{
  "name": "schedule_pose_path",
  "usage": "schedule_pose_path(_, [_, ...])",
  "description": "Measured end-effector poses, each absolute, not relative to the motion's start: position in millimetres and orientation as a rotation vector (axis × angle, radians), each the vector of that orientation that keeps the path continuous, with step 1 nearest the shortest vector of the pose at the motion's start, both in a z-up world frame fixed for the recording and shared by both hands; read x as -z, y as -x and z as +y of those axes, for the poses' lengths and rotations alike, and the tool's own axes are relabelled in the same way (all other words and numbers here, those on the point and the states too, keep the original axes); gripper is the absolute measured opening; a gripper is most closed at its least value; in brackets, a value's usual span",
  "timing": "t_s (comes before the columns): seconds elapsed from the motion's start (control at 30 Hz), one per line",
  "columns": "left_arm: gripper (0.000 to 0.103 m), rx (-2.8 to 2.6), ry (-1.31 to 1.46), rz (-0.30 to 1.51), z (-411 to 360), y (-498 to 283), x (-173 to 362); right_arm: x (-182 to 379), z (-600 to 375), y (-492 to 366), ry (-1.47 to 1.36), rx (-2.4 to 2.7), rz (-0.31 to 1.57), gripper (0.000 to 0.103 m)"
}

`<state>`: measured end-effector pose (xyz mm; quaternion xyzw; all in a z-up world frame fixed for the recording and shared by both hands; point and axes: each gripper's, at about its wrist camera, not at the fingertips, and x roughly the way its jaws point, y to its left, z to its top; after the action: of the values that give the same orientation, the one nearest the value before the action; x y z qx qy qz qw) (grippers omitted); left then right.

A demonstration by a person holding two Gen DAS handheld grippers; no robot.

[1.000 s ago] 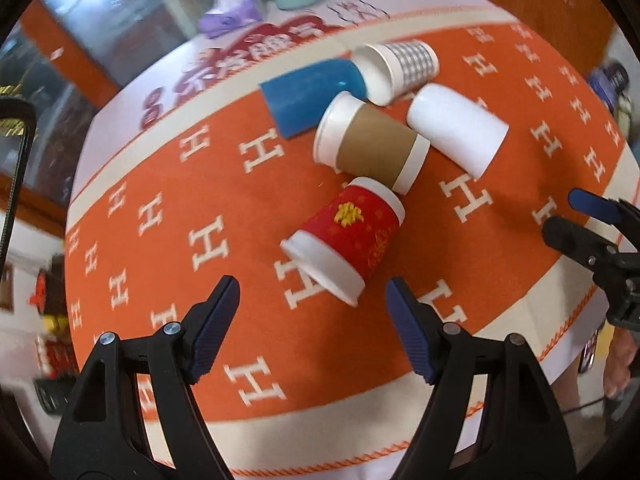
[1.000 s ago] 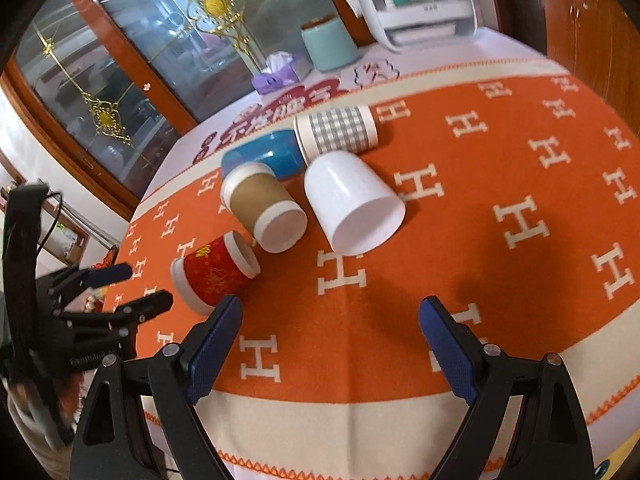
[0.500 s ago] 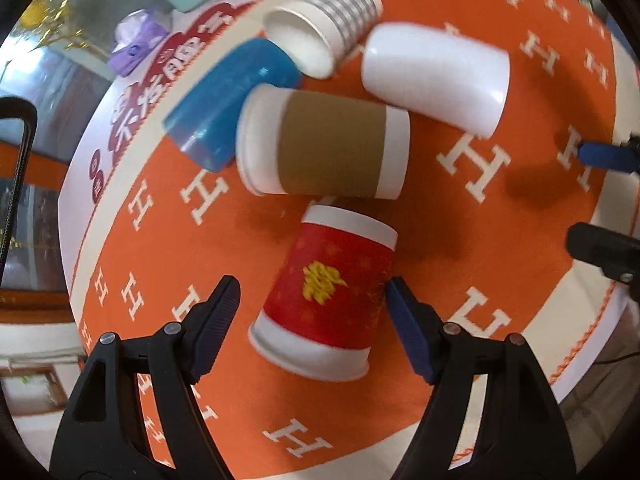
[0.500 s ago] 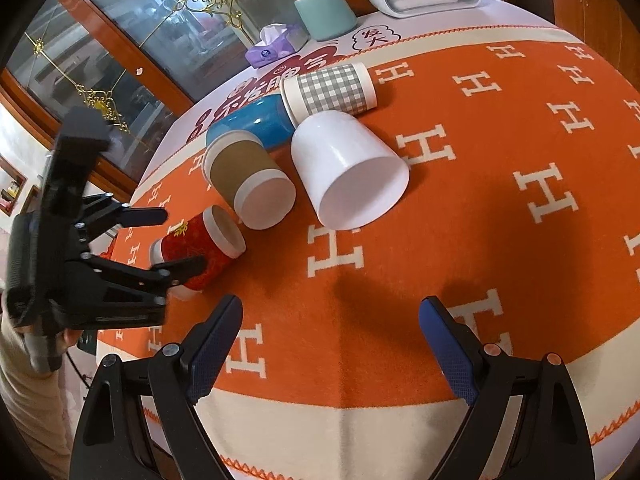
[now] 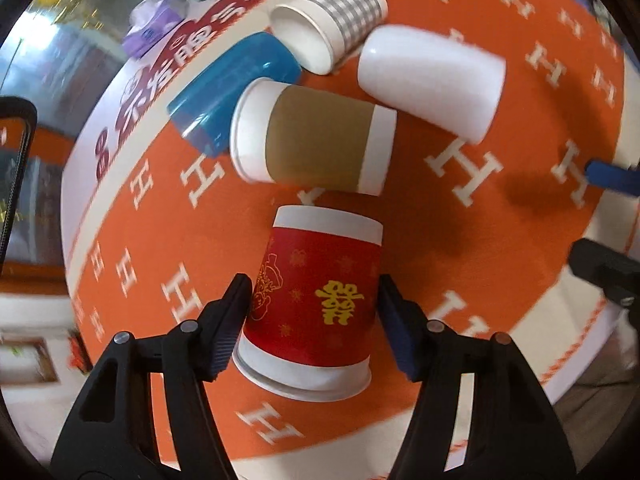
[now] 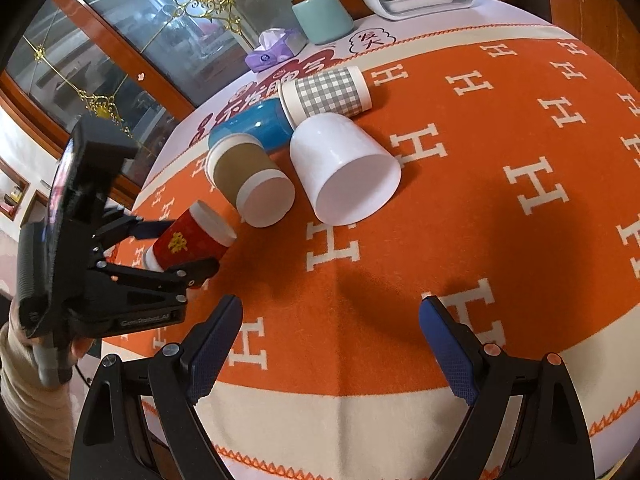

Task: Flip cup upside down
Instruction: 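Lift the red cup with the left gripper and rotate it upright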

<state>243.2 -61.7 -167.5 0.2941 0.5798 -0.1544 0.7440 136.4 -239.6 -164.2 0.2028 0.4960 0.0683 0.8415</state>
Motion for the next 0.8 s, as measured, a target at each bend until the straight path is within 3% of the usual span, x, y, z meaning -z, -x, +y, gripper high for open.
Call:
schedule_pose_path(0.27, [0.061,0.247,-0.332,1.318,-47.2,-198.7,144.3,151.1,-256.5,-112.9,-0.458,-0.115,1.021,0.091])
schedule_pose_path(0.8, [0.061,0.257,0.186,1.373,-52.5,-142.2,186.1,146.4,-280.9,-67.9,-0.470,-0.052,1.023,0.091])
